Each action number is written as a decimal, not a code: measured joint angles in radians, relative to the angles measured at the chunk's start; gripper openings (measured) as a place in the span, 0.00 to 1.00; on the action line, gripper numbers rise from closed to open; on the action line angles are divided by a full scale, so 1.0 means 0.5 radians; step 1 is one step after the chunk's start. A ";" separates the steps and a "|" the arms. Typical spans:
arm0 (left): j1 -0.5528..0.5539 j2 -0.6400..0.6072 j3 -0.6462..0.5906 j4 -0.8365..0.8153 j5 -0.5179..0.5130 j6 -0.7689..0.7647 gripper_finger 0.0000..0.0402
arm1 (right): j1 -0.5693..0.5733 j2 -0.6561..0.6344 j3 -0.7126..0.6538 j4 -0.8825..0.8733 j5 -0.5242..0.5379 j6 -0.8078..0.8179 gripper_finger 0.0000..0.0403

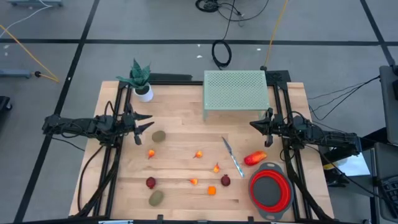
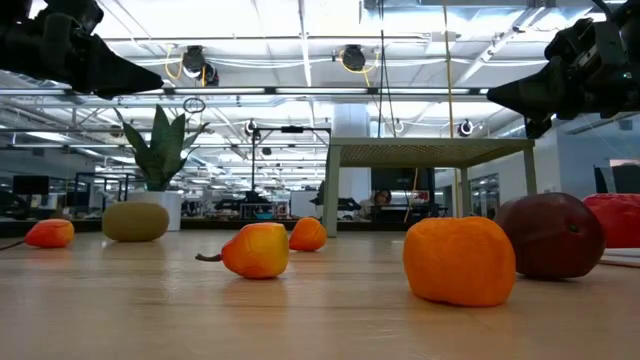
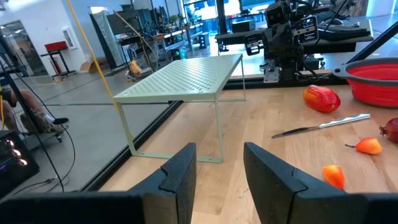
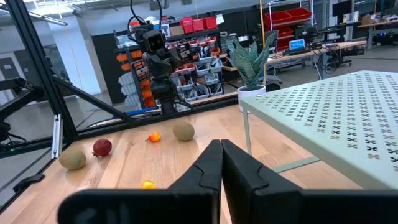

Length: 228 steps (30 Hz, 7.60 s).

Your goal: Pick & Place Fruit

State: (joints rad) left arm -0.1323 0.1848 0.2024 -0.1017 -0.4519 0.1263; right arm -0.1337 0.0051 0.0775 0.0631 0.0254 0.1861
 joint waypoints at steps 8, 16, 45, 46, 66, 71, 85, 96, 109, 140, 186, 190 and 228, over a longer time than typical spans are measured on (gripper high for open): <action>0.000 0.000 0.000 0.000 0.000 0.000 0.33 | 0.001 0.000 0.000 0.000 0.000 0.000 0.00; 0.000 0.001 0.000 0.000 0.001 0.000 0.33 | 0.001 0.000 0.000 0.000 0.000 0.000 0.00; 0.000 0.001 0.000 0.000 0.001 0.000 0.33 | 0.000 -0.001 0.000 0.002 -0.002 0.337 0.00; 0.000 0.000 0.000 0.000 0.000 0.000 0.33 | 0.000 -0.001 0.000 0.002 -0.002 0.358 0.00; 0.000 0.000 0.000 0.001 0.001 -0.016 0.33 | 0.000 0.030 0.030 -0.009 -0.390 0.323 0.00; 0.000 0.000 0.000 0.002 0.000 -0.018 0.33 | 0.000 0.187 0.154 -0.003 -0.499 0.322 0.00; 0.000 0.001 0.000 0.002 0.002 -0.061 0.33 | 0.080 1.109 0.797 -0.154 -0.998 0.023 0.00; 0.000 0.000 0.000 0.002 0.002 -0.055 0.33 | 0.402 1.645 1.382 -0.838 -1.054 -0.408 0.00; 0.000 0.001 0.000 0.001 0.001 -0.053 0.33 | 0.859 2.052 1.724 -1.723 -0.828 -0.578 0.00; 0.000 0.001 0.000 0.001 0.013 -0.122 0.33 | 1.384 2.388 1.727 -1.645 -0.270 -0.707 0.17; 0.000 0.000 0.000 0.001 0.017 -0.120 0.33 | 1.376 2.916 1.725 -1.604 -0.412 -0.825 0.25; 0.000 0.001 0.000 0.001 0.017 -0.120 0.33 | 1.376 2.885 1.725 -1.602 -0.409 -0.825 0.13; 0.000 0.000 0.001 0.001 0.015 -0.119 0.33 | 0.857 2.161 1.905 -0.360 -0.569 0.241 0.02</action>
State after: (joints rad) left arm -0.1325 0.1848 0.2027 -0.1013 -0.4442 0.0666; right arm 0.2947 1.0857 1.0302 -0.1170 -0.2594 0.3068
